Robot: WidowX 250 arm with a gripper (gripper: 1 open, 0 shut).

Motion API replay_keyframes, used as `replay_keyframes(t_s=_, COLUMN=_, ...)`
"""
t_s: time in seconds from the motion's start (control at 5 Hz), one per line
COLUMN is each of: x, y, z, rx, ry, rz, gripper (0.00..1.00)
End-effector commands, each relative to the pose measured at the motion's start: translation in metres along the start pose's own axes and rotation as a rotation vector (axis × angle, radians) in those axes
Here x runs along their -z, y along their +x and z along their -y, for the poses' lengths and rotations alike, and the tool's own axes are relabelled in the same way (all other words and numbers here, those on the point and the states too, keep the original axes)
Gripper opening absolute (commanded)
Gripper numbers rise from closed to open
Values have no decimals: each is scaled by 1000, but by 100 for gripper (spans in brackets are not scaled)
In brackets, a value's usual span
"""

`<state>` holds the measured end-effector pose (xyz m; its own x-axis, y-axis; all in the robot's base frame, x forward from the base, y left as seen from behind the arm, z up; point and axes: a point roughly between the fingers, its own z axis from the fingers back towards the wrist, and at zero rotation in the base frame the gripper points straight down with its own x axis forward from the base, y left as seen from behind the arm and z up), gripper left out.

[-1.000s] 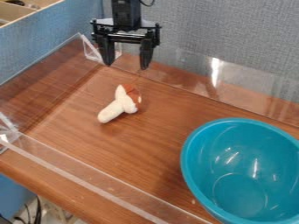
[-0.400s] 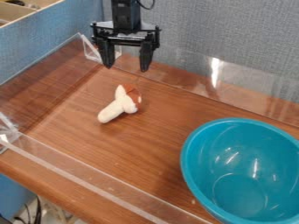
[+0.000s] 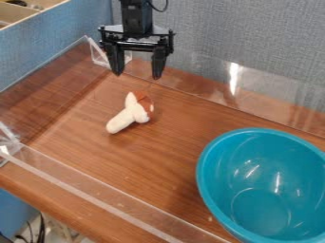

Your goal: Remove the mushroom from inside the blue bowl and put it on the table

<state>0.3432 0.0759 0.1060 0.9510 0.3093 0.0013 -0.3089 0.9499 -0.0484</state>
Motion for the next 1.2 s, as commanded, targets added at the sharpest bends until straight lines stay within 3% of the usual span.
replay_keyframes(t_s=0.0, x=-13, y=1, z=2, rx=6, ry=-1, rz=42, gripper=100)
replay_keyframes(t_s=1.0, x=-9, y=1, z=4, rx=-4, ry=3, rz=47, gripper=100)
